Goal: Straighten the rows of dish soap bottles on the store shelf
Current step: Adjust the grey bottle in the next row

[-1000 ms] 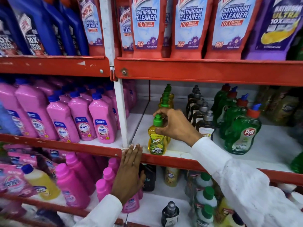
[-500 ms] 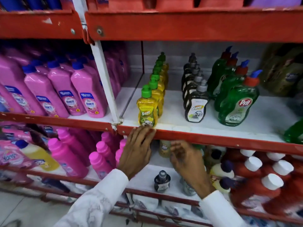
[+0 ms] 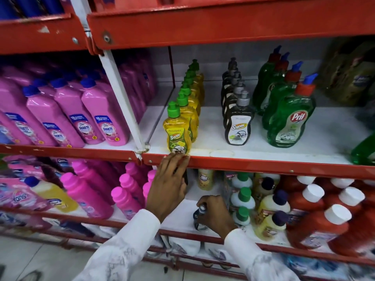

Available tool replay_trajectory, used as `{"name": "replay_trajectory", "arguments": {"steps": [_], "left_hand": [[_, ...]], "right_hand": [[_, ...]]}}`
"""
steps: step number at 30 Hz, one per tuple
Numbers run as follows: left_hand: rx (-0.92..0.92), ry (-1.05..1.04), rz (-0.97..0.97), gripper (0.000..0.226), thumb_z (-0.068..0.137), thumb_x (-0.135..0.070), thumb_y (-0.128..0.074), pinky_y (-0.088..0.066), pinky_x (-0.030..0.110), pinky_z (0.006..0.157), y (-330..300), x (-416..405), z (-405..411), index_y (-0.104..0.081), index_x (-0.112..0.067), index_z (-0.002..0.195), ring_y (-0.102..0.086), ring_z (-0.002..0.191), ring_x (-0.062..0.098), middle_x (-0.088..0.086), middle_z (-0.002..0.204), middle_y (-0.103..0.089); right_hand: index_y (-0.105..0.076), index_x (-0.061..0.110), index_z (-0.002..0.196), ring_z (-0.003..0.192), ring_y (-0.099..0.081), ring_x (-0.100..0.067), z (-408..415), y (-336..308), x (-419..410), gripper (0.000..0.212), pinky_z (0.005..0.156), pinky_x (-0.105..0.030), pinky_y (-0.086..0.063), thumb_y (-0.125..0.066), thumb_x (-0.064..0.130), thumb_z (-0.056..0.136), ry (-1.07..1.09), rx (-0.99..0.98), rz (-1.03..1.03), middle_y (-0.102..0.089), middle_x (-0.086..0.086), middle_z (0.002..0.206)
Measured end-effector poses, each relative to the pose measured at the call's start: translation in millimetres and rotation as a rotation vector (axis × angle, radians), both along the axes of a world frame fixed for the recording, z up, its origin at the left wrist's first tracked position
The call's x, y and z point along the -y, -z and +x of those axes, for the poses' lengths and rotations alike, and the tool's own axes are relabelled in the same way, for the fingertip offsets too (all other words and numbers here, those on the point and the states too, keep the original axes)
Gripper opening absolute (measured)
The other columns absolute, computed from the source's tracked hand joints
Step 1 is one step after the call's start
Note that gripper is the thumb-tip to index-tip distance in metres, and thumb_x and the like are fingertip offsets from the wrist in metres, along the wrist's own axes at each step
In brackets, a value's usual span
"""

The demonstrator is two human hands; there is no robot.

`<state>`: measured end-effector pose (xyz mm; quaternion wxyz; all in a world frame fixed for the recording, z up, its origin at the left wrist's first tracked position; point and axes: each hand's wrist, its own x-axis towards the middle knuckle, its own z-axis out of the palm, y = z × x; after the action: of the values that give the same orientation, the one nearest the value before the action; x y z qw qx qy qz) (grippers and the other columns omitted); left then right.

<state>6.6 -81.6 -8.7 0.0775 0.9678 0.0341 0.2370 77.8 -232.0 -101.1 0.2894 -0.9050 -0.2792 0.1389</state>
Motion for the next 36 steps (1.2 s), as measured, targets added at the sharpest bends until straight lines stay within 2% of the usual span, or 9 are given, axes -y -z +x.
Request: {"name": "replay_trajectory", "arguments": {"steps": [4, 6, 10, 15, 24, 29, 33, 36], "left_hand": [[0.008, -0.01, -0.012, 0.072, 0.077, -0.005, -0.064, -0.029, 0.044, 0.12, -3.8, 1.9, 1.9, -0.039, -0.016, 0.144, -0.035, 0.139, 0.027, 0.007, 0.146, -0.045], [0.019, -0.024, -0.033, 0.07, 0.077, -0.003, -0.064, -0.033, 0.043, 0.118, -4.5, 4.6, 4.3, -0.042, -0.016, 0.141, -0.038, 0.135, 0.028, 0.008, 0.143, -0.046], [0.024, -0.058, -0.072, 0.067, 0.076, -0.004, -0.067, -0.044, 0.047, 0.107, -5.1, 13.3, 7.9, -0.046, -0.016, 0.138, -0.042, 0.128, 0.032, 0.013, 0.136, -0.048], [0.029, -0.076, -0.096, 0.067, 0.075, -0.008, -0.068, -0.044, 0.05, 0.107, -3.6, 19.4, 7.7, -0.046, -0.014, 0.138, -0.041, 0.13, 0.034, 0.015, 0.138, -0.045], [0.009, -0.09, -0.104, 0.072, 0.075, -0.009, -0.069, -0.042, 0.053, 0.11, -1.2, 22.2, 6.1, -0.041, -0.014, 0.141, -0.034, 0.137, 0.035, 0.015, 0.144, -0.038], [-0.017, -0.09, -0.069, 0.076, 0.076, -0.015, -0.069, -0.038, 0.052, 0.114, -1.3, 21.2, 4.0, -0.036, -0.016, 0.145, -0.028, 0.142, 0.033, 0.014, 0.147, -0.035], [0.034, -0.072, -0.135, 0.065, 0.08, -0.02, -0.069, -0.041, 0.051, 0.112, -4.7, 29.6, 6.4, -0.043, -0.014, 0.14, -0.034, 0.139, 0.032, 0.014, 0.143, -0.042], [0.123, 0.069, -0.107, 0.054, 0.082, -0.018, -0.067, -0.04, 0.05, 0.112, -3.4, 50.2, 12.4, -0.051, -0.013, 0.133, -0.041, 0.137, 0.03, 0.012, 0.136, -0.052]], "right_hand": [[-0.075, 0.019, 0.086, 0.072, -0.065, -0.007, -0.8, -67.3, 20.2, 0.023, 0.064, -0.015, -0.046, -0.08, 0.018, 0.063, 0.055, 0.078, 0.173, -0.076, 0.004, 0.083], [-0.075, 0.023, 0.088, 0.072, -0.066, -0.003, -0.4, -115.4, 36.1, 0.029, 0.065, -0.008, -0.046, -0.084, 0.021, 0.06, 0.096, 0.137, 0.254, -0.075, 0.009, 0.083], [-0.075, 0.025, 0.101, 0.075, -0.072, -0.001, 1.0, -208.4, 65.9, 0.045, 0.077, -0.018, -0.059, -0.089, 0.019, 0.059, 0.19, 0.22, 0.42, -0.076, 0.013, 0.09], [-0.075, 0.023, 0.102, 0.072, -0.072, -0.001, 23.3, -271.6, 74.4, 0.047, 0.071, -0.024, -0.062, -0.088, 0.026, 0.057, 0.26, 0.342, 0.524, -0.078, 0.009, 0.089], [-0.077, 0.016, 0.099, 0.079, -0.072, -0.016, 74.7, -261.2, 43.3, 0.044, 0.081, -0.032, -0.062, -0.091, 0.023, 0.058, 0.317, 0.34, 0.358, -0.078, -0.004, 0.093], [-0.074, 0.015, 0.108, 0.082, -0.072, -0.018, 81.5, -253.1, 38.4, 0.048, 0.084, -0.032, -0.06, -0.089, 0.022, 0.062, 0.299, 0.35, 0.351, -0.077, -0.006, 0.097], [-0.071, 0.023, 0.115, 0.086, -0.072, -0.015, 80.0, -242.1, 44.1, 0.053, 0.084, -0.037, -0.061, -0.087, 0.028, 0.065, 0.289, 0.36, 0.362, -0.078, 0.002, 0.103], [-0.066, 0.029, 0.122, 0.092, -0.071, -0.014, 76.7, -232.4, 57.6, 0.059, 0.083, -0.039, -0.061, -0.086, 0.035, 0.067, 0.313, 0.387, 0.386, -0.077, 0.007, 0.111]]}}
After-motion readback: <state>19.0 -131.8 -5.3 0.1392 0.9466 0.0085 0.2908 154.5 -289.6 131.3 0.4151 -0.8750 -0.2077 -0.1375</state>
